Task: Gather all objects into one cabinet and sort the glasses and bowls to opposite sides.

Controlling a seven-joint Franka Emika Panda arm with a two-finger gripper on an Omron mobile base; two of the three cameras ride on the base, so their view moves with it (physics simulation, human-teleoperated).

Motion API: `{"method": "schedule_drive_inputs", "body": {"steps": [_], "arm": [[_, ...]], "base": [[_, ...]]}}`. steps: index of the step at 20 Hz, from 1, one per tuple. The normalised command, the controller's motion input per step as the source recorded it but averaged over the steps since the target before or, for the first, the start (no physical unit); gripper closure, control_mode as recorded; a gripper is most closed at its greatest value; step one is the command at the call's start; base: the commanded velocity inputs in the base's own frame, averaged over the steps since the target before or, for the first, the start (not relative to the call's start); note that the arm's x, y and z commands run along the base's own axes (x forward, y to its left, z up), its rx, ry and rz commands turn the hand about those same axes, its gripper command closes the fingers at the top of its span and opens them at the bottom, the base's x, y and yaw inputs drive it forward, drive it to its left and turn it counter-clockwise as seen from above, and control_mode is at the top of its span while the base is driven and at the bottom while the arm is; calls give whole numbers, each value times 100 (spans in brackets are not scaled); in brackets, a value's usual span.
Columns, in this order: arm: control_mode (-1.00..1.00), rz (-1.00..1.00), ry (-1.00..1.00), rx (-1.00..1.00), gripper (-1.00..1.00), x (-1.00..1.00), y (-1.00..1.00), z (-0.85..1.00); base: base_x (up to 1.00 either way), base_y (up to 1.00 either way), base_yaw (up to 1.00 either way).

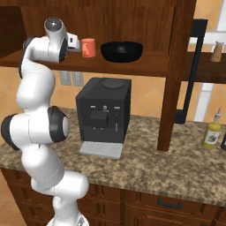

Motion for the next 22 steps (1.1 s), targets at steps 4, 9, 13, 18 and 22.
{"method": "schedule_drive_inputs", "body": {"steps": [4,9,13,18,22], "arm": [[-100,6,1,0,-100,-48,7,-4],[-100,-3,-5,0,-100,52,8,-72],[-100,-25,29,-9,-100,76,20,-67],[-100,-22,72,-32,-100,3,0,-91],[-100,-7,40,-13,-100,34,19,-3]], "base": [[0,0,0],[0,0,0],[0,0,0],[0,0,0],[0,0,0]]}}
